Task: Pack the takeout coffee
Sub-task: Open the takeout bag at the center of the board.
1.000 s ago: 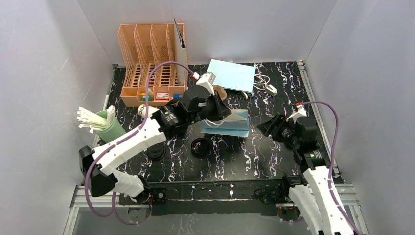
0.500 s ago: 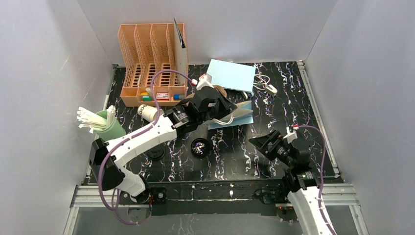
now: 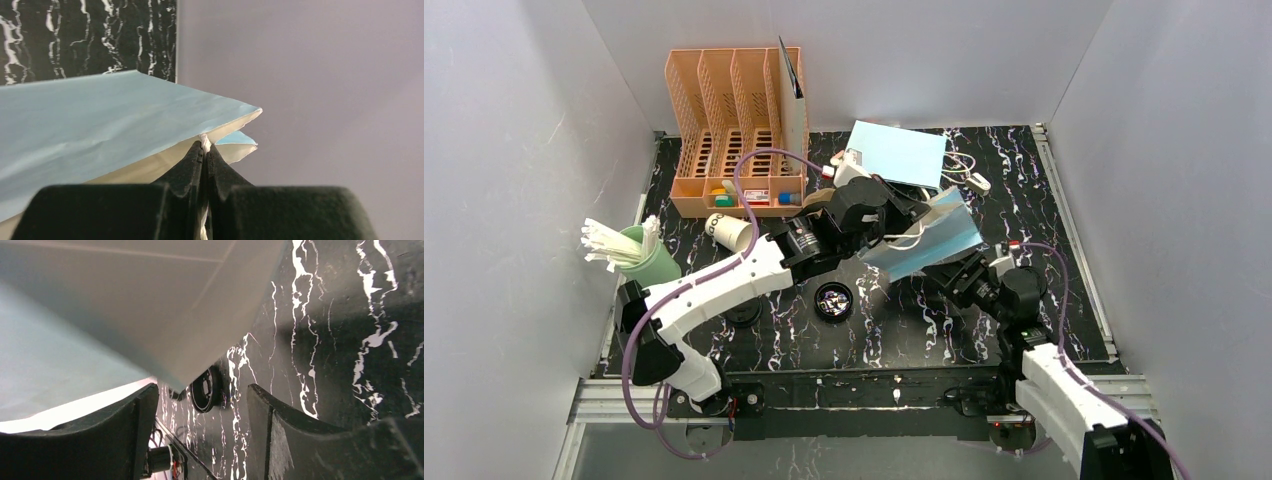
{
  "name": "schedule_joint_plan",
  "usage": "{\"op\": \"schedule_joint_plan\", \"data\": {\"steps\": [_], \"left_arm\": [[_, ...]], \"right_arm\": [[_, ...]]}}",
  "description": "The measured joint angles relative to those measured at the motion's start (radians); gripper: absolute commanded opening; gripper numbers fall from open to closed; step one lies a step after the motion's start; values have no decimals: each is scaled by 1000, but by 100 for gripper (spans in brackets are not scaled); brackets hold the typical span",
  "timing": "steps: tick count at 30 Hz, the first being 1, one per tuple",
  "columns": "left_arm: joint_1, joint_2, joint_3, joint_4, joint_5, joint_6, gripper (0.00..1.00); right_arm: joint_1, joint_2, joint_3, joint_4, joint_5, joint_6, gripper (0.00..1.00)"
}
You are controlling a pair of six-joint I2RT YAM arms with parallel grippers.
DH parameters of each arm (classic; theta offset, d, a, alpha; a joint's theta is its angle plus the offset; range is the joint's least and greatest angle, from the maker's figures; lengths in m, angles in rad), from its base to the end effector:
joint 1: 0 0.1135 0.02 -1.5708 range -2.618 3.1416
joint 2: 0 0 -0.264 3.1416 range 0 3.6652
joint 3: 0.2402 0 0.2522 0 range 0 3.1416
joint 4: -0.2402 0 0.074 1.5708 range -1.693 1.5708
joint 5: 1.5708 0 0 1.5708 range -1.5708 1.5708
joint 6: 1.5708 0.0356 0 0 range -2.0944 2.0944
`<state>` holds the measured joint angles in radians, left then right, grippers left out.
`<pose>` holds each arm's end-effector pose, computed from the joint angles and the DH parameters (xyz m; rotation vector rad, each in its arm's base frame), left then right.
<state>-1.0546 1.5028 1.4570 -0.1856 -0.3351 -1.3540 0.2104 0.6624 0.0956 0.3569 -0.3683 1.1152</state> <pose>0.1850 -0.3023 0.4009 -0.5661 1.9481 -1.3644 0.1495 0.0450 0.1726 0.5829 1.8660 1.2466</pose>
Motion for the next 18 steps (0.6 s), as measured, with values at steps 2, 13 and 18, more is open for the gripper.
{"op": "schedule_joint_plan", "data": {"steps": [2,13,18], "left_arm": [[-10,1,21,6,-6,-8,0],[-37,32,42,5,-24,-32,0],[-41,34,47,6,-25,-35,0]], "right_arm": [[41,57,2,55,22,0,73],[106,85,98,104,179,-73,67],[106,53,112,75,218,-101,56]]}}
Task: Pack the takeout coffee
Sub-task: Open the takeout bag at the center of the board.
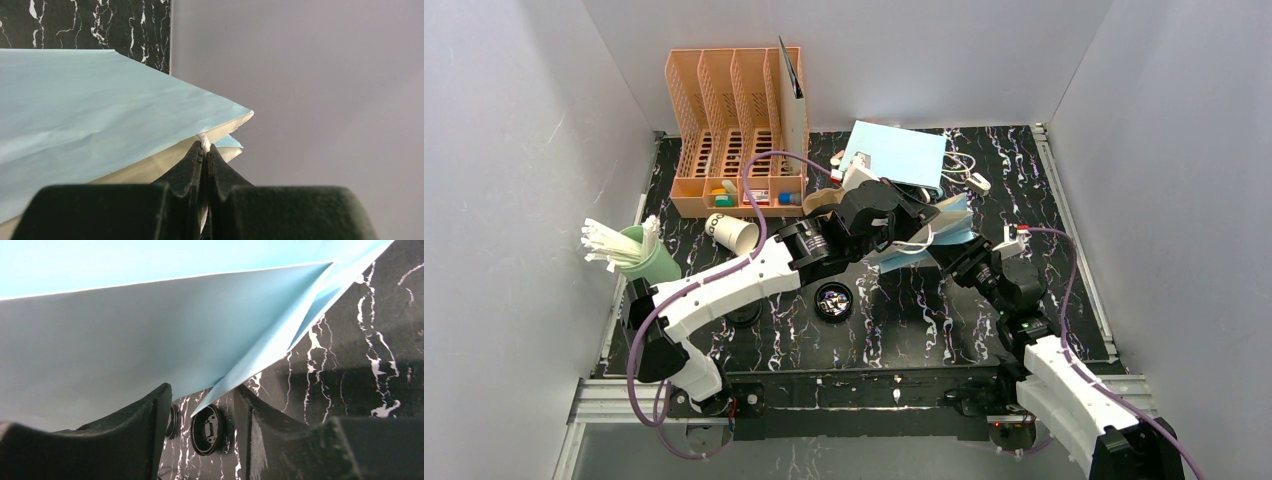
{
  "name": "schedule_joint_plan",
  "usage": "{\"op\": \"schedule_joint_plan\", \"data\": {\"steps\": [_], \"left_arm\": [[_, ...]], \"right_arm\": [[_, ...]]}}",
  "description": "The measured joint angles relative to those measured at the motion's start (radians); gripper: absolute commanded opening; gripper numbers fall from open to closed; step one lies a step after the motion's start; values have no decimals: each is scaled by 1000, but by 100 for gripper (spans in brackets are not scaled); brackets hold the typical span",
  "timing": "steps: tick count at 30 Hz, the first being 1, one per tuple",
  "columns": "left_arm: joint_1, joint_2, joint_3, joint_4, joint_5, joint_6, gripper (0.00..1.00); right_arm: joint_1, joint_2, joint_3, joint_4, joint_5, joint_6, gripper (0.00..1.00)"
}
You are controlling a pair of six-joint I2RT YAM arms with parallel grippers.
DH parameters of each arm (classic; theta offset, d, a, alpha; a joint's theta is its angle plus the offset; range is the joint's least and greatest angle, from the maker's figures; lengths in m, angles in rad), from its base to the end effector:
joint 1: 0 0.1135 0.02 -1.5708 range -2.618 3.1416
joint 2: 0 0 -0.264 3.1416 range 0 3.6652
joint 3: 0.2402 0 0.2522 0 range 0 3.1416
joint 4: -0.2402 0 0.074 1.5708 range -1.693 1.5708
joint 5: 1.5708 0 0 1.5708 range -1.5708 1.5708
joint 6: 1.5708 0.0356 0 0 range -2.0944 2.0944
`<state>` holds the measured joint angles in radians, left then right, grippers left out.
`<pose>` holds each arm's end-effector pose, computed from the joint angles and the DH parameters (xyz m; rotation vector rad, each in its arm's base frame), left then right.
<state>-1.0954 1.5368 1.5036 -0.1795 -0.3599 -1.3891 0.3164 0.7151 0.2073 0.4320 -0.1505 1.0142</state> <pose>0.1772 -0.3168 0.4065 -0.5835 1.9367 -1.4113 0.1625 0.0588 0.2116 0.4886 1.7048 1.1172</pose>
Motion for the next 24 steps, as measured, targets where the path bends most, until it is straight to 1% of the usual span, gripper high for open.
{"op": "schedule_joint_plan", "data": {"steps": [4,6,8,12,14,18,24], "left_arm": [[-1,0,1,0,0,-2,0],[-1,0,1,0,-4,-1,0],[-1,0,1,0,-11,1,0],[-2,-4,1,-5,-34,13,0],[-2,-12,1,-11,-53,24,0],[-2,-28,21,-60,-110,74,0],[-1,-32,125,-197,-241,243,0]], "right_arm": [[0,20,1,-24,19,0,51],[0,46,1,-34,21,3,47],[0,71,1,-37,21,4,34],[0,97,1,-45,21,9,14],[0,95,1,-56,22,8,7],[0,59,2,-113,32,2,3],[1,-45,15,-215,53,-51,2]]}}
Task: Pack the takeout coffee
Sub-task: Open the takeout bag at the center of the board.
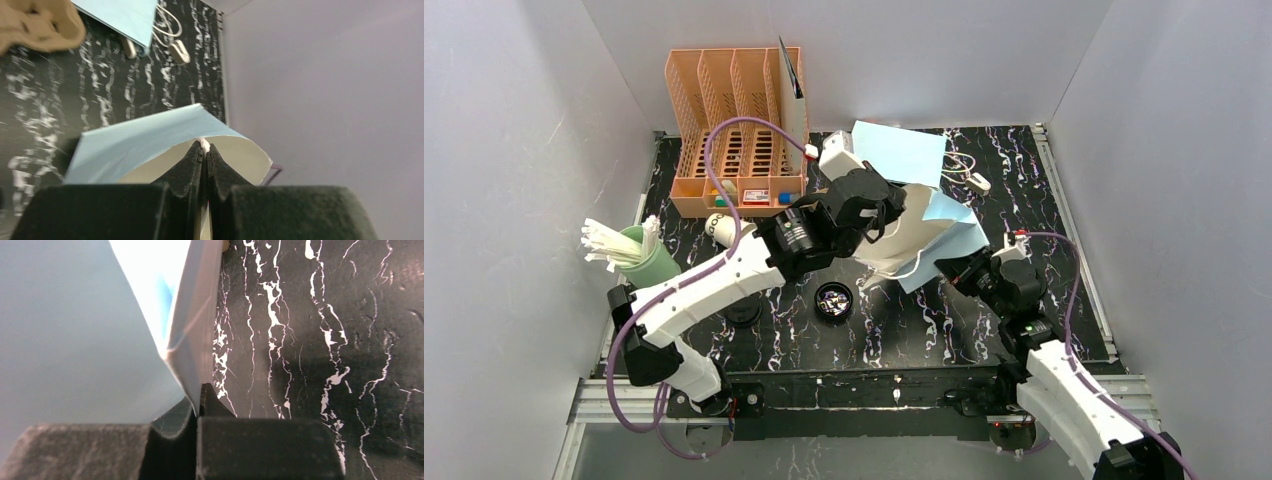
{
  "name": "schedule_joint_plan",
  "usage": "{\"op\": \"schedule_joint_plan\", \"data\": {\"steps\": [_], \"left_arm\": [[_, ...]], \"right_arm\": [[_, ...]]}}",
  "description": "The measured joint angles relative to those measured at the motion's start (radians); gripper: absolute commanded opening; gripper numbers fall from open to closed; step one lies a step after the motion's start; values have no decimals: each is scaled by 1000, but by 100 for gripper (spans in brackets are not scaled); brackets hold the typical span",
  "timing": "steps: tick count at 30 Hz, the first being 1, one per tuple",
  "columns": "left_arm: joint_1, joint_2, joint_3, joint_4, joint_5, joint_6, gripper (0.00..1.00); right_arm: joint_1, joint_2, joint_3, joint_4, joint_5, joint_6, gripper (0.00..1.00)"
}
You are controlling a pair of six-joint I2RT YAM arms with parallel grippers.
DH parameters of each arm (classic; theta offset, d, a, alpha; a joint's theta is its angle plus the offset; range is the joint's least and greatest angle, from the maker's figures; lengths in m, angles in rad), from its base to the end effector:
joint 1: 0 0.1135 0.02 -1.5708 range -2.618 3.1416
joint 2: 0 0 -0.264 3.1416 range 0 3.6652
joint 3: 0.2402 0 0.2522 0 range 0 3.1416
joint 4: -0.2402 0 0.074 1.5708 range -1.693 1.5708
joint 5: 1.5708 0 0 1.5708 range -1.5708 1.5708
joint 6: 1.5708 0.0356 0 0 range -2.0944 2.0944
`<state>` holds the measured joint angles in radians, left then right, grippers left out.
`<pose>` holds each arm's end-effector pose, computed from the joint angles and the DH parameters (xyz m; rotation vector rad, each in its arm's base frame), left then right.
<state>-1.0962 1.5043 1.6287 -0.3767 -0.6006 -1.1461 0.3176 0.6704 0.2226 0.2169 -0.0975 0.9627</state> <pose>0.1724 -0.2916 0.4410 -0.4911 1.8429 -1.0446 0.1570 0.0553 0.2005 0.5368 1.8394 0.9809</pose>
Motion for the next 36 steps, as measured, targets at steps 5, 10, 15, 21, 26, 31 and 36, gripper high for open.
{"op": "schedule_joint_plan", "data": {"steps": [5,10,15,21,26,31,36], "left_arm": [[9,-15,51,-98,-48,180,0],[19,-4,131,-230,-48,312,0],[21,-5,146,-305,-46,420,0],[22,-27,100,-311,-18,549,11],[27,-109,-34,-247,56,673,63],[30,-229,-184,-162,128,779,85],[31,-302,-254,-120,161,859,92]], "right_arm": [[5,-55,0,-53,9,-57,3],[6,-44,1,-67,6,-105,1],[8,23,37,-90,8,-147,1],[8,84,87,-108,-60,-236,1],[5,98,142,-204,-103,-323,1],[4,113,200,-271,-148,-385,1],[4,113,205,-286,-187,-417,1]]}}
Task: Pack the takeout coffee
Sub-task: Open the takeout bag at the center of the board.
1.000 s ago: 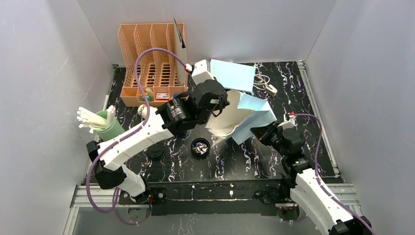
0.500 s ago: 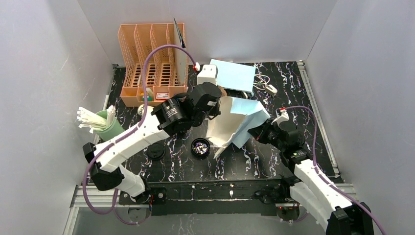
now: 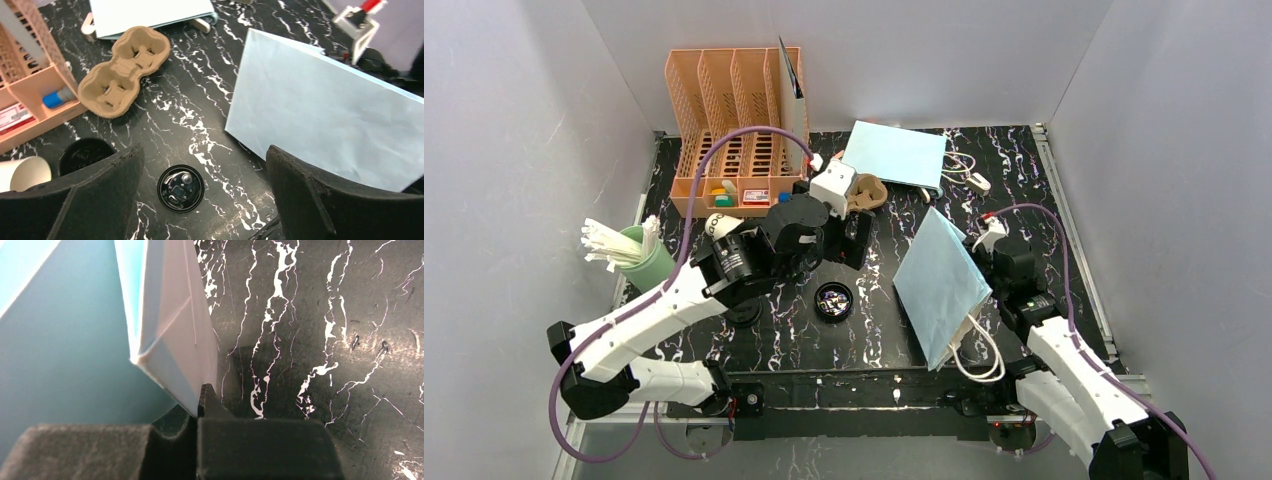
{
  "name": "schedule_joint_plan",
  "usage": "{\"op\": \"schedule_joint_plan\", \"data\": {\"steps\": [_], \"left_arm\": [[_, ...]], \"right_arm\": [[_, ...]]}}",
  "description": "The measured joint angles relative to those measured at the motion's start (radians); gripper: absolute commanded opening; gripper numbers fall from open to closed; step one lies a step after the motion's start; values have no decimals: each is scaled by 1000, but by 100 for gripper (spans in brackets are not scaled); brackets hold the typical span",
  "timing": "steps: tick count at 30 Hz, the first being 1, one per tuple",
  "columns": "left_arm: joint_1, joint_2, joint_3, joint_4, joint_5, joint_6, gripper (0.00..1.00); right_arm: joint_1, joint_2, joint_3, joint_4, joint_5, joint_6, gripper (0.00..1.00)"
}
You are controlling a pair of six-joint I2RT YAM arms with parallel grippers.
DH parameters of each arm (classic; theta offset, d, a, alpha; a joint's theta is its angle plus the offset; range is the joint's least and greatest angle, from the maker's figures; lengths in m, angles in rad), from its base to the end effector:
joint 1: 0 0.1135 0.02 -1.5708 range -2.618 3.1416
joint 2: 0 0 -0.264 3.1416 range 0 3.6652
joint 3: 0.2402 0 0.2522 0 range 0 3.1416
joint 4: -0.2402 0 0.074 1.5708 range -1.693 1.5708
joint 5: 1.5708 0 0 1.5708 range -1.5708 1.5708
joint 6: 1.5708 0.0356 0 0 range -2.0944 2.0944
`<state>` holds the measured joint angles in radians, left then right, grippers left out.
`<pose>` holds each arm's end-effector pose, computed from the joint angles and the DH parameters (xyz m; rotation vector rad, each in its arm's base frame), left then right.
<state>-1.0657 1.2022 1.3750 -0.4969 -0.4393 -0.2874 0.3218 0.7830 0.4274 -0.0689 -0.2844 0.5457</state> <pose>0.1374 -0.2172 0.4272 0.4322 1.8458 -0.5167 0.1695 0.0670 0.2261 0.0412 2.0769 0.8298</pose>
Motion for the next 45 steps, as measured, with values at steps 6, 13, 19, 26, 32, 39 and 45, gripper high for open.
{"op": "schedule_joint_plan", "data": {"steps": [6,13,19,26,32,39,45], "left_arm": [[3,-23,-6,54,230,52,98],[-134,-24,-122,209,409,6,98],[-343,133,-106,220,261,7,95],[-415,189,-69,226,46,19,82],[-415,189,-69,277,-16,18,82],[-415,219,-69,346,-22,18,81],[-415,274,-69,370,-26,19,71]], "right_arm": [[0,32,16,-33,-22,-26,1],[0,93,87,-80,11,-21,1],[0,116,102,-95,40,-2,1],[0,116,105,-110,50,3,1],[0,111,106,-110,50,6,1],[0,107,106,-110,50,9,1],[0,106,106,-113,50,16,1]]}}
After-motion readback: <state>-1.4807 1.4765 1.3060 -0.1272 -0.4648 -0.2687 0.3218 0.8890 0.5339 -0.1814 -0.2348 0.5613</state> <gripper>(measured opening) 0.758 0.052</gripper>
